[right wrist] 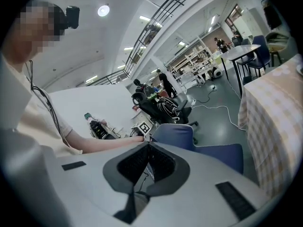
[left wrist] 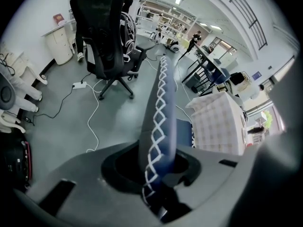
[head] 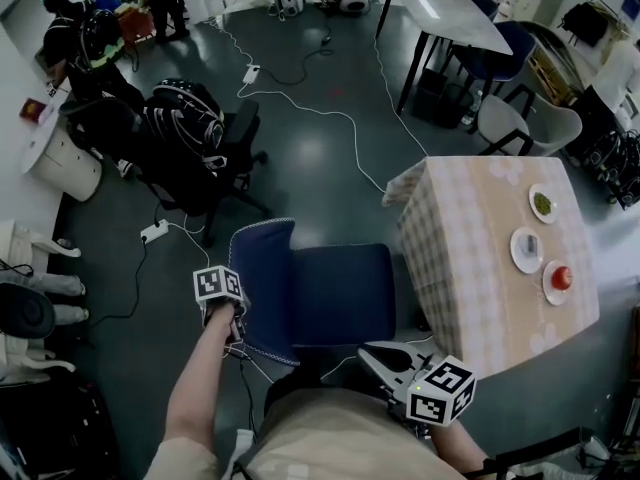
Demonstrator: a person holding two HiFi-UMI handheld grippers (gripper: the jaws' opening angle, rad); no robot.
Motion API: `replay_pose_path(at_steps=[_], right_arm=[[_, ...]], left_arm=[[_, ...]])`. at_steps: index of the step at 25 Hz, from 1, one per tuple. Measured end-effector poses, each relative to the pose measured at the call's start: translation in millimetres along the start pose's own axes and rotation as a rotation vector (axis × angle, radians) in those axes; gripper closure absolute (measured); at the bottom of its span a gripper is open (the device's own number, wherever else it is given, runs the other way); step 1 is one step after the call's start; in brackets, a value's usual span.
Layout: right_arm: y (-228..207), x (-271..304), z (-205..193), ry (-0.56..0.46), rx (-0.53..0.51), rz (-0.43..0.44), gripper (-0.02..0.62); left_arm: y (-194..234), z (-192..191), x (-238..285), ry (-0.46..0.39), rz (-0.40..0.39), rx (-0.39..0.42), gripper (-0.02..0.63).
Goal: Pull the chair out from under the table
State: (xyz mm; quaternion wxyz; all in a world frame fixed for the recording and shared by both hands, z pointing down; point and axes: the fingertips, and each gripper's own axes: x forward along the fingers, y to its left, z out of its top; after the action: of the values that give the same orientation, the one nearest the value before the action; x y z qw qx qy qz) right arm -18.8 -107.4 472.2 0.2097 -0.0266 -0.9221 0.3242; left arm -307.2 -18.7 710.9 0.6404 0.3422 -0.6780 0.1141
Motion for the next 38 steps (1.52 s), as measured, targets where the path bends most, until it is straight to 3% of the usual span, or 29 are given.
replay_pose_path(at_steps=[20, 27, 38], right_arm=[[19, 25, -5, 0.040, -0.034, 0.033, 0.586], [29, 38, -8, 0.055, -0.050, 0.028, 0.586], [59, 77, -19, -0.003, -0.015, -0.010, 0.586]], left_arm=[[48, -6, -16, -0.021, 0.009, -0.063, 0.504], [53, -4, -18, -0.024, -0.024, -0.070, 0.503], [70, 6, -21, -0.024, -0.048, -0.068, 0.505]])
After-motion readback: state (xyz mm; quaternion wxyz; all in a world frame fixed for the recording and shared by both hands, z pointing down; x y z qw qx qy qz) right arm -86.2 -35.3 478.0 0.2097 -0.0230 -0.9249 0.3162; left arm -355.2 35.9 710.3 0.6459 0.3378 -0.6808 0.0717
